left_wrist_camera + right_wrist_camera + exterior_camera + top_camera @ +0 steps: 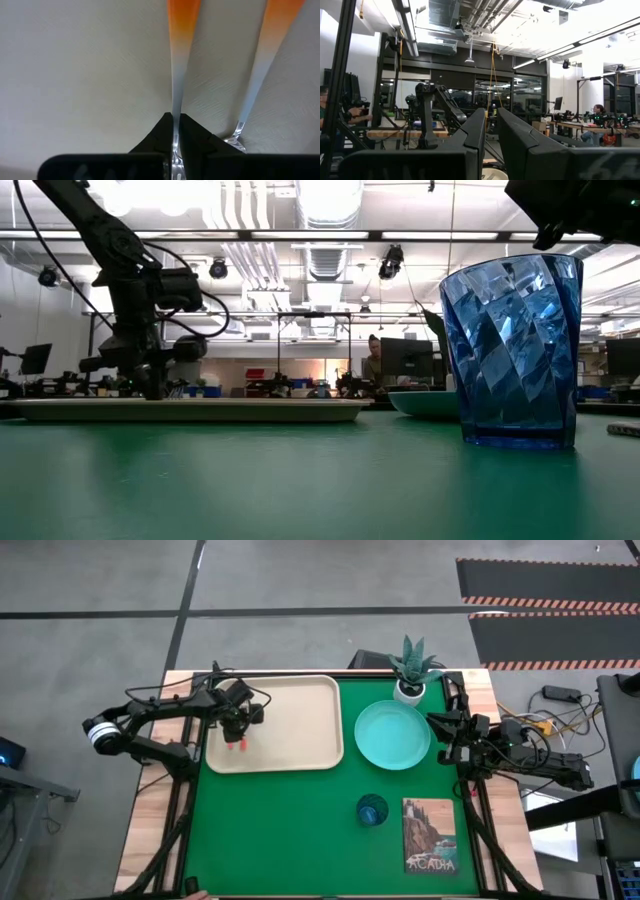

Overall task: Pick and place plate/cup/fork/spoon on tray
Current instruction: Put the orange fork on the white tray to the right of the orange spoon, then put the blue plate on the white tray to the right of the orange fork

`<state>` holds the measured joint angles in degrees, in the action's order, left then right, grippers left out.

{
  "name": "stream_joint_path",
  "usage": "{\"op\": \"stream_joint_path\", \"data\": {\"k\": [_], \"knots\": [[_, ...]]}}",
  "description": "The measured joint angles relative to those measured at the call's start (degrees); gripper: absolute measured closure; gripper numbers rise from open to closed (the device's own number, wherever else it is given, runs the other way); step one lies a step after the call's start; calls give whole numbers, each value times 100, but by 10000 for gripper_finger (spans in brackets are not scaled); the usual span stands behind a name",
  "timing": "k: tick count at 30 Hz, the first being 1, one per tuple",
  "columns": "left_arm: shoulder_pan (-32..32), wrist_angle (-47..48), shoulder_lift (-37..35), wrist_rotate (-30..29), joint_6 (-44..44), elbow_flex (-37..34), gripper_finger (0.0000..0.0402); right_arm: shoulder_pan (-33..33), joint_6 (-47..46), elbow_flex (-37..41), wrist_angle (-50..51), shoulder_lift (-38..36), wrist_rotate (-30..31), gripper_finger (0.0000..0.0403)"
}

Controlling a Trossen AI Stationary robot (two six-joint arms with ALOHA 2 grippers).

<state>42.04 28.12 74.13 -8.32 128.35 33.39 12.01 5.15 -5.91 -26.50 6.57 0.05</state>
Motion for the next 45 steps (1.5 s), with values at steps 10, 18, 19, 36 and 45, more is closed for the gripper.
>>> {"op": "stream_joint_path", "data": {"k": [10, 18, 19, 36, 45], "knots": [[0, -75, 0, -9, 0, 0, 370, 0, 0, 0, 0, 0, 0, 360], [0, -75, 0, -9, 0, -2, 368, 0, 0, 0, 0, 0, 0, 360], [0, -74, 0, -9, 0, -2, 368, 1, 0, 0, 0, 0, -2, 360], [-71, -372, -423, -15, 1, 44, 367, 2, -69, 0, -133, 0, -9, 360], [-767, -1027, -1354, -11, -76, 22, 367, 1, -86, 0, -146, 0, -9, 360]]}}
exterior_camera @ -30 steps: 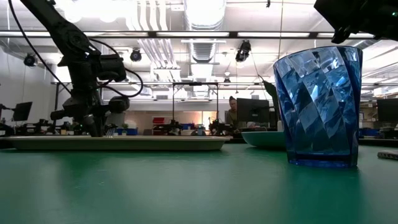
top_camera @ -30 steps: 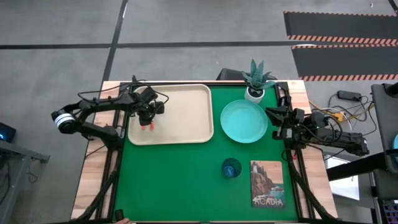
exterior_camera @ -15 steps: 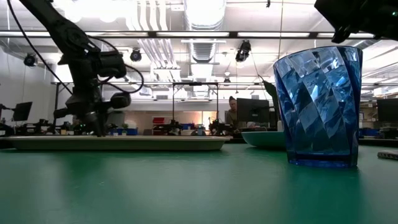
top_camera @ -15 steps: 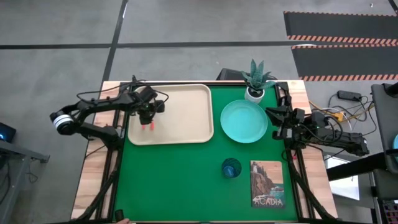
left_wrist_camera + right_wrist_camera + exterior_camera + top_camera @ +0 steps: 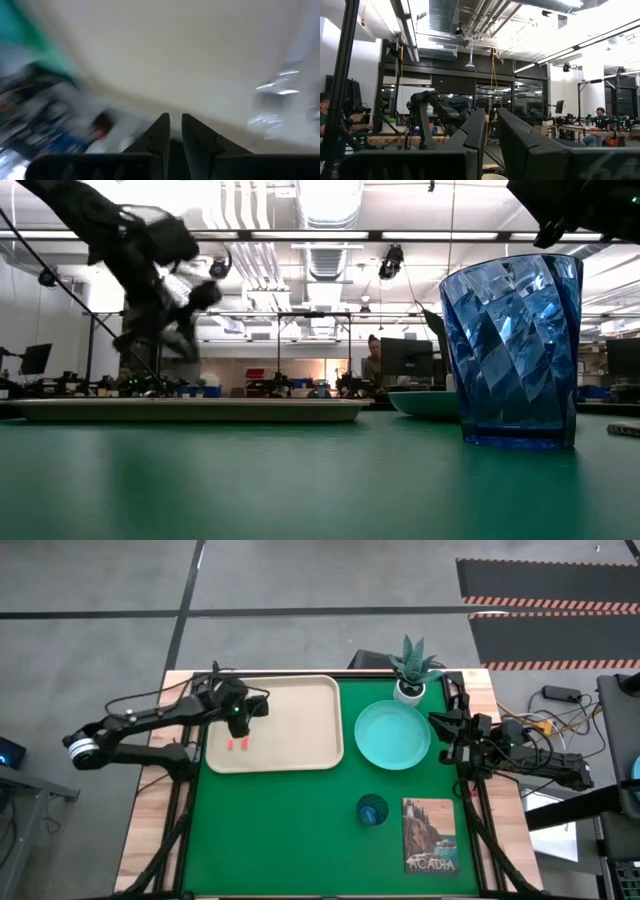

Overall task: Pick and place plate/cup/fork/spoon on tray
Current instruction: Put the blue plate on the white tray to the right of the orange fork

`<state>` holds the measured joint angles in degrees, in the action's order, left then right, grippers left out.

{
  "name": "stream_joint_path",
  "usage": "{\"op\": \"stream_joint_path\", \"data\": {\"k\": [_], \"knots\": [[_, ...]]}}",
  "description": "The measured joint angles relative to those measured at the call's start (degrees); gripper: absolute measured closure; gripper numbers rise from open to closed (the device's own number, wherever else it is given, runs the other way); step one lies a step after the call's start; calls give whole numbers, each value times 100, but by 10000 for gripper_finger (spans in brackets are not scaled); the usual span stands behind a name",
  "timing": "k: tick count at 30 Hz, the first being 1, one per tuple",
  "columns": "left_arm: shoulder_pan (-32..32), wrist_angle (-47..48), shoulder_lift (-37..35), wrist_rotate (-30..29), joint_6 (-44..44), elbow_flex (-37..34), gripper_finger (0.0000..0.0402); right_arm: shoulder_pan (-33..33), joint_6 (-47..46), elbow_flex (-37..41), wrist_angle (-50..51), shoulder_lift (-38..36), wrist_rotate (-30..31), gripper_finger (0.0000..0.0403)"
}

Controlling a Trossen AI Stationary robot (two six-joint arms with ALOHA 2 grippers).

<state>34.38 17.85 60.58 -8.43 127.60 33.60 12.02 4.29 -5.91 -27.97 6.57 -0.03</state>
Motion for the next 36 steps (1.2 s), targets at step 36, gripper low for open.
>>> {"op": "stream_joint_path", "data": {"k": [36], "knots": [[-4123, -6109, 591, 57, -9690, -28, 368, 1, -375, 0, -1271, 1228, 22, 360]]}}
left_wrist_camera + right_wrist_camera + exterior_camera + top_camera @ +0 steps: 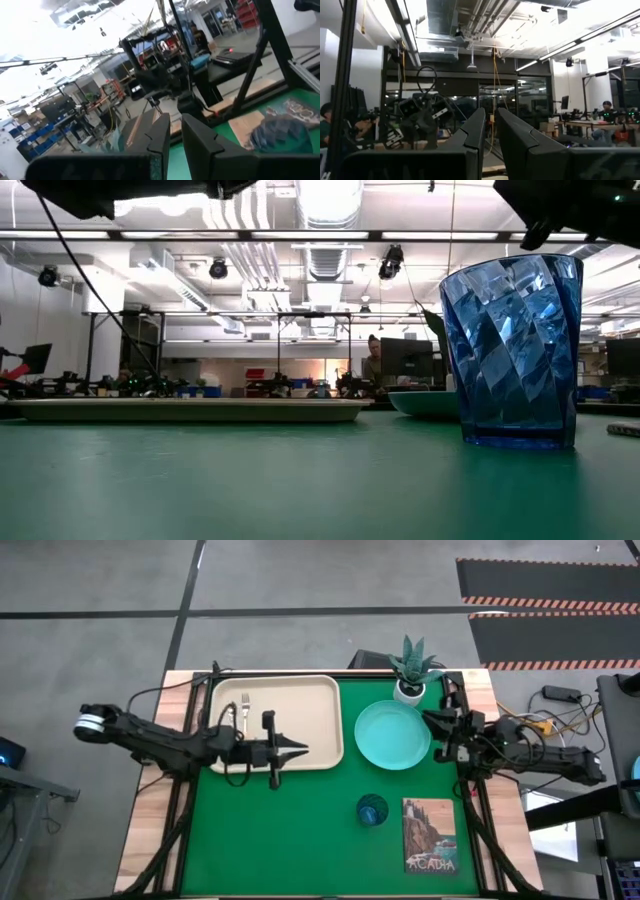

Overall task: Pick and place plate/cup/fork/spoon on tray
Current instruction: Put the blue plate on the white tray to the right of the orange fork

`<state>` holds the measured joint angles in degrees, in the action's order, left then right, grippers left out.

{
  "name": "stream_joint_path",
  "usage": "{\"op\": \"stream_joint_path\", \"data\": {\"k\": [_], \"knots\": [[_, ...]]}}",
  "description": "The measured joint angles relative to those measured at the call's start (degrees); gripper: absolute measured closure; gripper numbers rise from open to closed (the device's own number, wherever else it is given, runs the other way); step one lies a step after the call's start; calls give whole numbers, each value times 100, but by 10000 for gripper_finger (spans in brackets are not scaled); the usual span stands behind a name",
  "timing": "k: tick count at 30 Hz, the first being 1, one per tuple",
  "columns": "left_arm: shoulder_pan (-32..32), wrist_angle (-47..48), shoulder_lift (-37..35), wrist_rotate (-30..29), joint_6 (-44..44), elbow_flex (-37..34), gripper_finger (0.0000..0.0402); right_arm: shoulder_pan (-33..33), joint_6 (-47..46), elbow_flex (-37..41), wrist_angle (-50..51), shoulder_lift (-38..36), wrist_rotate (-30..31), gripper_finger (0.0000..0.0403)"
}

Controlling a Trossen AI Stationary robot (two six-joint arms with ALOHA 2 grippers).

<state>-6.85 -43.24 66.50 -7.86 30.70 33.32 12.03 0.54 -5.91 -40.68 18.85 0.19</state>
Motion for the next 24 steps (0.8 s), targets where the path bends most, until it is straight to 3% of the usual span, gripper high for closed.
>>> {"op": "stream_joint_path", "data": {"k": [5, 14, 19, 24], "knots": [[9, 18, -232, -7, 288, -23, 368, -2, -128, -10, -438, 472, -2, 360], [9, 53, -561, -252, 457, -171, 368, -2, -657, -562, -46, 1549, -14, 360], [9, 100, -674, -1075, 459, -186, 368, -2, -1108, -1201, 794, 2162, -15, 360], [9, 96, -836, -2127, 593, -186, 368, -2, -1328, -2109, 2353, 2808, -13, 360]]}}
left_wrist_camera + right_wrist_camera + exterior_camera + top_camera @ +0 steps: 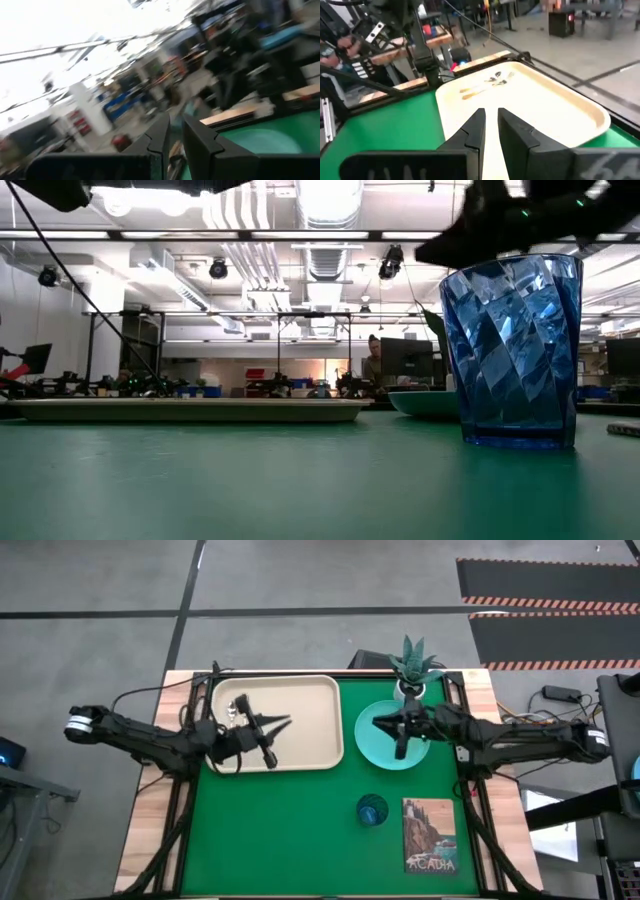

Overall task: Pick and place plate/cup/fork/spoon on tray
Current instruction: Put the blue plate on the white tray to the right of the orange fork

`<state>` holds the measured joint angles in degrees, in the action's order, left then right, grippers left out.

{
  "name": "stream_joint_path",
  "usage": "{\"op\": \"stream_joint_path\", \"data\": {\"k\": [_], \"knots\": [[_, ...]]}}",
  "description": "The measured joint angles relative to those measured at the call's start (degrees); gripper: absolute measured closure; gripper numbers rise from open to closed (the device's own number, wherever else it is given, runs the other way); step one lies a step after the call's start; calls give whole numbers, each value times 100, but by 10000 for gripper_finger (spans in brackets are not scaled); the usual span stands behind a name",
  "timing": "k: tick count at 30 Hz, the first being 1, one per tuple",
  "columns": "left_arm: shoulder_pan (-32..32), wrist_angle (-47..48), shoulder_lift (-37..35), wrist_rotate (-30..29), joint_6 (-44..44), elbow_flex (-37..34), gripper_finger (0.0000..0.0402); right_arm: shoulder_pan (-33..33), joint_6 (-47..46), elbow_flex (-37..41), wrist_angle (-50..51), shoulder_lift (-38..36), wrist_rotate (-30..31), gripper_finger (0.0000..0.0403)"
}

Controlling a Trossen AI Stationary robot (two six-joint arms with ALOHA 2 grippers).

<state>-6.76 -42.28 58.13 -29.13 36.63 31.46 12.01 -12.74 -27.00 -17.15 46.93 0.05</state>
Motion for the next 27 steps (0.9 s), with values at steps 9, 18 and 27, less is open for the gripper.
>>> {"op": "stream_joint_path", "data": {"k": [9, 18, 27], "knots": [[0, 606, -299, -1297, 277, 0, 368, -13, -335, -1410, 1750, 1272, -2, 360], [-2, 751, -348, -1645, 329, -2, 368, -69, -901, -2410, 3057, 2281, 2, 360], [-2, 890, -338, -1647, 331, -4, 368, -403, -1798, -3345, 5338, 3089, -2, 360]]}}
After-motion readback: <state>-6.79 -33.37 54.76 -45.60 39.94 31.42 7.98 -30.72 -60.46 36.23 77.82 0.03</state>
